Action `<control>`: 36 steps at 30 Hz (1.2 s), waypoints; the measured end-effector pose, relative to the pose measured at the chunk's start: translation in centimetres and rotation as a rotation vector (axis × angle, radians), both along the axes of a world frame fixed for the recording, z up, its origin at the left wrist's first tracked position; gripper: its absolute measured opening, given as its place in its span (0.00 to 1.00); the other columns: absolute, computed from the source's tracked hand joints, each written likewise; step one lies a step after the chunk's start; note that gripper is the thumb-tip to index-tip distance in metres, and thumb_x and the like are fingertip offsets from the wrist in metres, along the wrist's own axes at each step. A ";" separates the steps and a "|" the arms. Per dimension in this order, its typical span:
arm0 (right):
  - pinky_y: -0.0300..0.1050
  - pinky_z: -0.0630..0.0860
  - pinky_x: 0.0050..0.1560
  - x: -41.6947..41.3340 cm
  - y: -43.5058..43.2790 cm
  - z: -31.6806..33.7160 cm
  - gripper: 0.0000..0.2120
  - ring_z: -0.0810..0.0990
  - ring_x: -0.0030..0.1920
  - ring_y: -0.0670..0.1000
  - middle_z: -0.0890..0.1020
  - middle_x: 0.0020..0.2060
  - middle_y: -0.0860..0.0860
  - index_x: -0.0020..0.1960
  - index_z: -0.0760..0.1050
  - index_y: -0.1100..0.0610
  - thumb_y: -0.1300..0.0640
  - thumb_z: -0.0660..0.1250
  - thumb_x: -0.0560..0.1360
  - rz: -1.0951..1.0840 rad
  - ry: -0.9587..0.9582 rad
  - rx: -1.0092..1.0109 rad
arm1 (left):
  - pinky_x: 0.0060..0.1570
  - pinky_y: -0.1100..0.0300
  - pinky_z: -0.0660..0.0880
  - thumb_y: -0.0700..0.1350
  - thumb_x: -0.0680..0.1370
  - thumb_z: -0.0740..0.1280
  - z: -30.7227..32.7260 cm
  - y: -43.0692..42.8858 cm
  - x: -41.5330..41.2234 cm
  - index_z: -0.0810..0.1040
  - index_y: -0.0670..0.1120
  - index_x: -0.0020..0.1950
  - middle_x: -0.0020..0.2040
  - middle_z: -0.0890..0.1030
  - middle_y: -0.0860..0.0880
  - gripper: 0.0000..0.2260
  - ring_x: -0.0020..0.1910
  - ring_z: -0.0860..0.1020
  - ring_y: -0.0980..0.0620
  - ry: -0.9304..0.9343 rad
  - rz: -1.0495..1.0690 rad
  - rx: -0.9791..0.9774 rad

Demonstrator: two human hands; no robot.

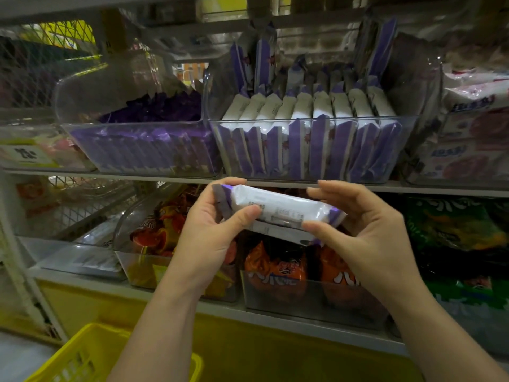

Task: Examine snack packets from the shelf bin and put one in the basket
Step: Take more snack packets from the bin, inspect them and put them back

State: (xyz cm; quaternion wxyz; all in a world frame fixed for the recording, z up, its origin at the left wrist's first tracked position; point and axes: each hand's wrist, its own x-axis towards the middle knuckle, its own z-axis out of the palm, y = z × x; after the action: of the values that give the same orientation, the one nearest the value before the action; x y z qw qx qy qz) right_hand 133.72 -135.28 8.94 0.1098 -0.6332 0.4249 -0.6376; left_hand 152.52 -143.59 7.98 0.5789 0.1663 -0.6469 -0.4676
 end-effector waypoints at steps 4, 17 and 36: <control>0.32 0.78 0.46 -0.1 0.0 0.1 0.10 0.84 0.47 0.42 0.86 0.44 0.41 0.45 0.79 0.52 0.56 0.73 0.64 0.110 -0.152 -0.019 | 0.45 0.68 0.77 0.50 0.64 0.77 -0.1 -0.7 0.9 0.82 0.62 0.47 0.46 0.84 0.57 0.14 0.48 0.81 0.60 0.107 -0.038 0.072; 0.37 0.80 0.46 -1.0 -0.4 -0.6 0.04 0.84 0.51 0.47 0.86 0.47 0.49 0.39 0.78 0.53 0.52 0.69 0.69 0.190 -0.184 0.158 | 0.56 0.53 0.76 0.50 0.65 0.75 0.0 -0.5 0.4 0.82 0.64 0.51 0.49 0.84 0.56 0.16 0.53 0.80 0.54 0.122 0.049 0.107; 0.47 0.83 0.44 -0.3 -0.3 0.1 0.15 0.84 0.51 0.52 0.85 0.51 0.48 0.59 0.77 0.42 0.44 0.64 0.73 0.451 -0.281 0.525 | 0.45 0.79 0.71 0.44 0.74 0.73 0.1 1.9 -3.6 0.56 0.74 0.69 0.69 0.61 0.67 0.38 0.59 0.66 0.80 -0.134 -0.038 0.018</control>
State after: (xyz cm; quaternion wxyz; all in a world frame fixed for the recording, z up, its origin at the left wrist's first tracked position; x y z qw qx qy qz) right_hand 133.40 -135.55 9.09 0.4634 -0.5676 0.4044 -0.5473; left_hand 148.95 -141.66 8.04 0.5237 0.1902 -0.6830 -0.4723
